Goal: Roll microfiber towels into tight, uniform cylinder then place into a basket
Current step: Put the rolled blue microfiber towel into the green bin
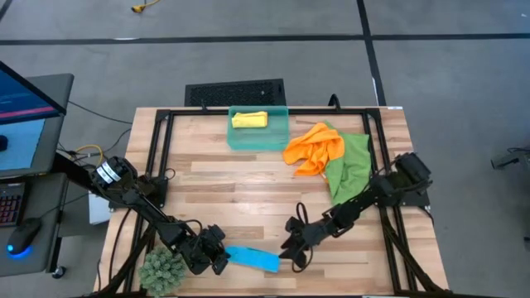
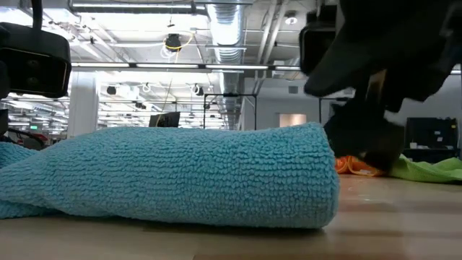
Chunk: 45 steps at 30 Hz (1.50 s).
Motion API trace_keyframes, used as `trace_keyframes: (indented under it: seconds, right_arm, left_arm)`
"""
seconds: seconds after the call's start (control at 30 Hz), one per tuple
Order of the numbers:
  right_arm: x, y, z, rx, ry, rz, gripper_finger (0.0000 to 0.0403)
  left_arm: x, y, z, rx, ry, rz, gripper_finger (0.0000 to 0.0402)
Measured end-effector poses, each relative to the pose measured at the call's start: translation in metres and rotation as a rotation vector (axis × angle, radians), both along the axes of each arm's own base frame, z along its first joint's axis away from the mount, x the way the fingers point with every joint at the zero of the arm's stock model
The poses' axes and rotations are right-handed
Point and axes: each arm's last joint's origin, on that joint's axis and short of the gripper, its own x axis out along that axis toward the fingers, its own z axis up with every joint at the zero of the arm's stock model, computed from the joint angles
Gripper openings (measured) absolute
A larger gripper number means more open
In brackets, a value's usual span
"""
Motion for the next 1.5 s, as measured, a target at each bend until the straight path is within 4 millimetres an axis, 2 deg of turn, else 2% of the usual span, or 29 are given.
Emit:
trace_keyframes:
  seconds: [0.2,0.4,0.7,0.87,1.23,1.5]
  right_arm:
    - [0.007,-0.004,-0.011,0.054,0.014,0.031,0.0255]
    - [0.014,0.0,-0.018,0.055,0.012,0.034,0.0255]
    - [0.019,0.005,-0.014,0.063,-0.005,0.08,0.0255]
    - [0.018,0.004,-0.017,0.064,0.049,0.059,0.0255]
    - [0.021,0.005,-0.012,0.075,-0.003,0.055,0.0255]
    - [0.038,0.018,-0.022,0.057,-0.013,0.102,0.0255]
  left_arm:
    - [0.0,0.0,0.0,0.0,0.0,0.0,0.0009]
    - [0.0,0.0,0.0,0.0,-0.001,0.0,0.0015]
    - [0.0,0.0,0.0,-0.005,-0.006,0.001,0.0011]
    - [0.0,0.0,0.0,-0.005,-0.006,0.001,0.0013]
    - [0.0,0.0,0.0,-0.005,-0.006,0.001,0.0014]
    - [0.001,-0.001,0.001,-0.009,-0.011,0.001,0.0015]
